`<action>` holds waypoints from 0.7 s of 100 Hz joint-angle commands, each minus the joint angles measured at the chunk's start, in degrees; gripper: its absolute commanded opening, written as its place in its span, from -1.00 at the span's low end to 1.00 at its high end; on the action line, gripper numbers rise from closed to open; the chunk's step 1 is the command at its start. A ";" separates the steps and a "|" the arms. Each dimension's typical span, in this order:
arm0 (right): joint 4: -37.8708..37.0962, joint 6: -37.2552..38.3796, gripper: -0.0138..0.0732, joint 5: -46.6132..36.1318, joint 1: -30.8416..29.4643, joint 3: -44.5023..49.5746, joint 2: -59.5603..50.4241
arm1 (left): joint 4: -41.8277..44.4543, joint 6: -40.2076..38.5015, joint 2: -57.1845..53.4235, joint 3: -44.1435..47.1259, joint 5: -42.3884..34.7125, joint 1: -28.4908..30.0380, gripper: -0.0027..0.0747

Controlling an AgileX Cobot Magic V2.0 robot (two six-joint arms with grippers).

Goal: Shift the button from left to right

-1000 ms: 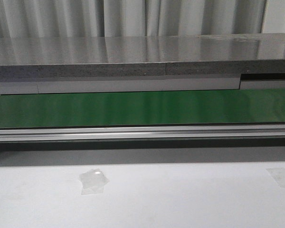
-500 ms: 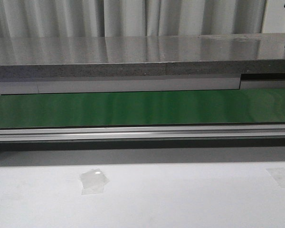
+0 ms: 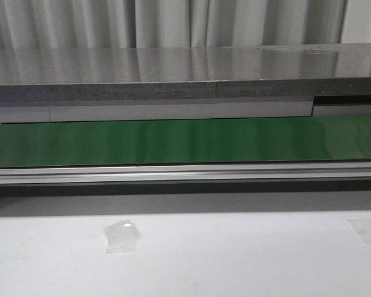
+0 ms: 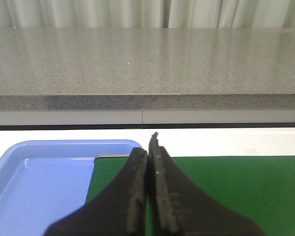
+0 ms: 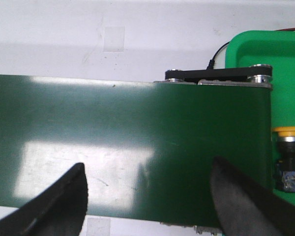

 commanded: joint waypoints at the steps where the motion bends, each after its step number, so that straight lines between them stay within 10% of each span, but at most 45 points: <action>1: 0.90 0.08 0.52 -4.98 -0.03 3.09 -6.74 | -0.51 -0.15 0.21 -1.69 -4.72 -0.52 -0.98; 70: 2.25 0.08 0.52 -8.59 -0.03 34.37 -45.16 | -0.51 -0.15 0.21 -1.69 -4.72 -0.52 -0.98</action>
